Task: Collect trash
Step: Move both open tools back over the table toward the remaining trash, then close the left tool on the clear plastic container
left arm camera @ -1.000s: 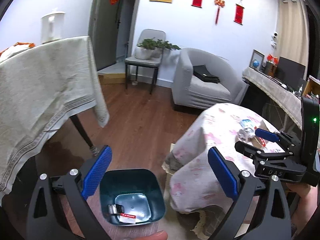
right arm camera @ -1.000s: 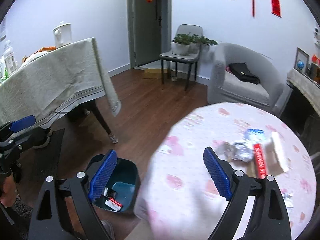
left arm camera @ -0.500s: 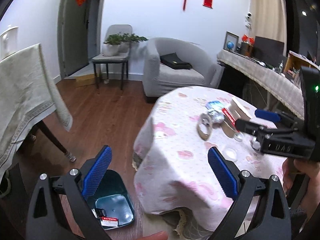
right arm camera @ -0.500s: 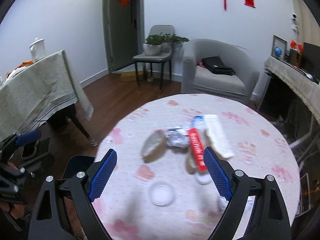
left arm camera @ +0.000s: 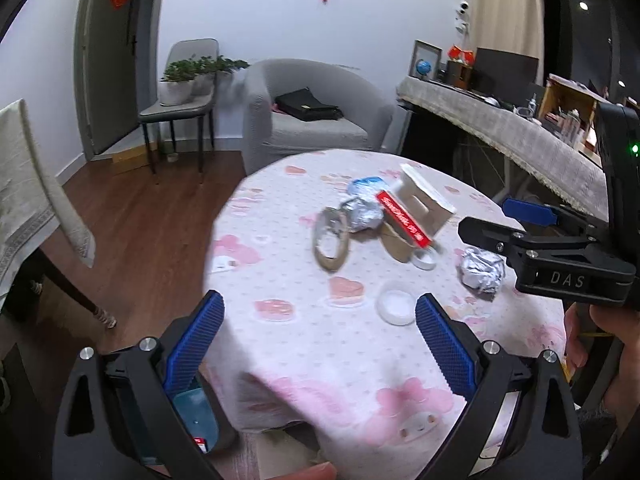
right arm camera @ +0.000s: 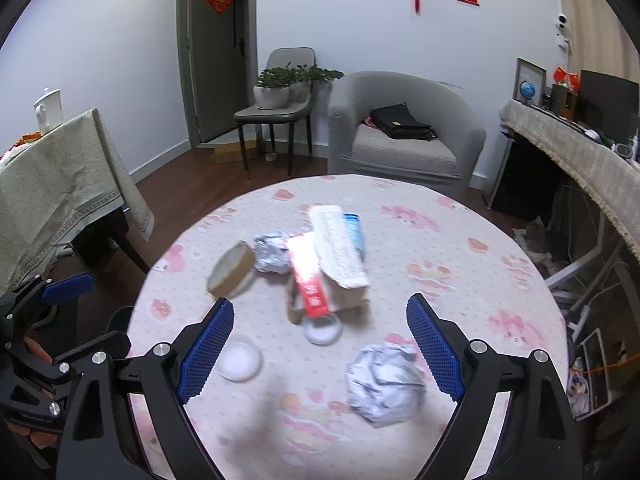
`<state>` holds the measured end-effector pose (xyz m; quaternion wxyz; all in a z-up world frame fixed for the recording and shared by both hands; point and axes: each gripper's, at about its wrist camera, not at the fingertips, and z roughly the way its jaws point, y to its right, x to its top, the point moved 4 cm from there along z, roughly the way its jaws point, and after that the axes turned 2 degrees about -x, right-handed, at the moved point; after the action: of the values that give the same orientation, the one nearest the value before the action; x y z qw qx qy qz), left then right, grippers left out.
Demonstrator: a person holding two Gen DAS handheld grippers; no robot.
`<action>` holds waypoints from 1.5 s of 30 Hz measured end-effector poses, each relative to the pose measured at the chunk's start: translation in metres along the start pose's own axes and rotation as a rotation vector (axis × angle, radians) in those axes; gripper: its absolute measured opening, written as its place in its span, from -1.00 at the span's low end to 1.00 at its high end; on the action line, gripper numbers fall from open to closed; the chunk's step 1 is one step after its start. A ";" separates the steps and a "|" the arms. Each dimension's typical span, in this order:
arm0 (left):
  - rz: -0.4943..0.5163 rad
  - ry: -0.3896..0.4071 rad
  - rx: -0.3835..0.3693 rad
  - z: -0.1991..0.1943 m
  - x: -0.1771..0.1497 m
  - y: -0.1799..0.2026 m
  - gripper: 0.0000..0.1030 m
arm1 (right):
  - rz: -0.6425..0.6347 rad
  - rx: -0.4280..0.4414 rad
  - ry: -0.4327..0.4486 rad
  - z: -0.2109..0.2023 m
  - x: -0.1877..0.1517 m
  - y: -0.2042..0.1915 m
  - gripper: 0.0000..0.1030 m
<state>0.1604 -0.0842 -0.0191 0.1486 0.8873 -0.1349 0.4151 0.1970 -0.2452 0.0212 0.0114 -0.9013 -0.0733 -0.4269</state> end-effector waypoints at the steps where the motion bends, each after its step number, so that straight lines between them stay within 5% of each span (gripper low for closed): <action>1: 0.003 -0.005 -0.005 0.003 0.000 0.002 0.91 | 0.004 -0.005 -0.002 0.000 -0.001 0.004 0.73; 23: 0.094 -0.085 -0.018 0.059 -0.006 0.054 0.87 | 0.053 -0.074 -0.045 -0.006 -0.025 0.068 0.73; 45: 0.086 -0.135 0.015 0.078 -0.011 0.052 0.30 | 0.025 -0.044 -0.080 -0.002 -0.034 0.069 0.73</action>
<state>0.1888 -0.1603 -0.0670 0.1144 0.9077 -0.1796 0.3616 0.1837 -0.3174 -0.0007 -0.0059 -0.9185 -0.0530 -0.3917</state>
